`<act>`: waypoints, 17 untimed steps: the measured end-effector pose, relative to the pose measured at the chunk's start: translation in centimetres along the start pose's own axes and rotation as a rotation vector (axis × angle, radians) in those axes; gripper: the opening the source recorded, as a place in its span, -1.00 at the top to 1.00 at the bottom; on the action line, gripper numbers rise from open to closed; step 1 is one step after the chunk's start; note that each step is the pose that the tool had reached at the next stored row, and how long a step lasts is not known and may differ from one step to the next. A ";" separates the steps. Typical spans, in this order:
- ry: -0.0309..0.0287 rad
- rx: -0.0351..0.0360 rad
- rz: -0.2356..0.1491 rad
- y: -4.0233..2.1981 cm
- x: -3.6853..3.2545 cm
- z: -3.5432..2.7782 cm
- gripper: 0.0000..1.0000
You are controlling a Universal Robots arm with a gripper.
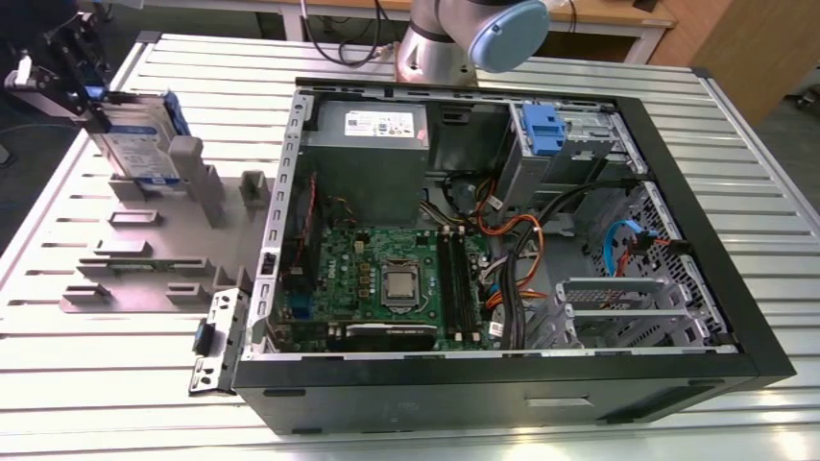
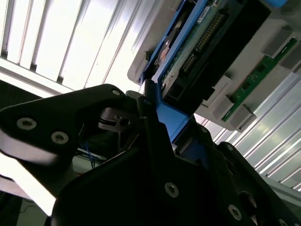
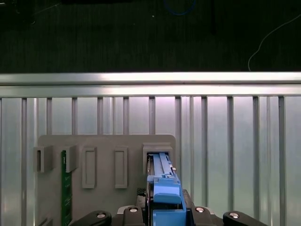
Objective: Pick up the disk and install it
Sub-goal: 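Pick up the disk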
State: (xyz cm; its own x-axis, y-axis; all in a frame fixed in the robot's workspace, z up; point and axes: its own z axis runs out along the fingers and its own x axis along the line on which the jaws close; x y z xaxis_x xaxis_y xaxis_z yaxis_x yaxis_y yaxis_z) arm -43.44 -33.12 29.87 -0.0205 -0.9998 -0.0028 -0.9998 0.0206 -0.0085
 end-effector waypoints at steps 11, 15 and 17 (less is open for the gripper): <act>0.0017 0.0005 0.000 -0.01 0.00 -0.73 0.27; 0.0022 0.0002 0.000 -0.02 0.00 -0.89 0.27; 0.0022 0.0000 0.000 -0.02 0.00 -0.93 0.27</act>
State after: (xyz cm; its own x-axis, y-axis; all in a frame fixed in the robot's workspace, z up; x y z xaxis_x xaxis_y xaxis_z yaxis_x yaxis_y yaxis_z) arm -43.43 -33.12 30.81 -0.0206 -0.9998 -0.0006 -0.9998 0.0206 -0.0085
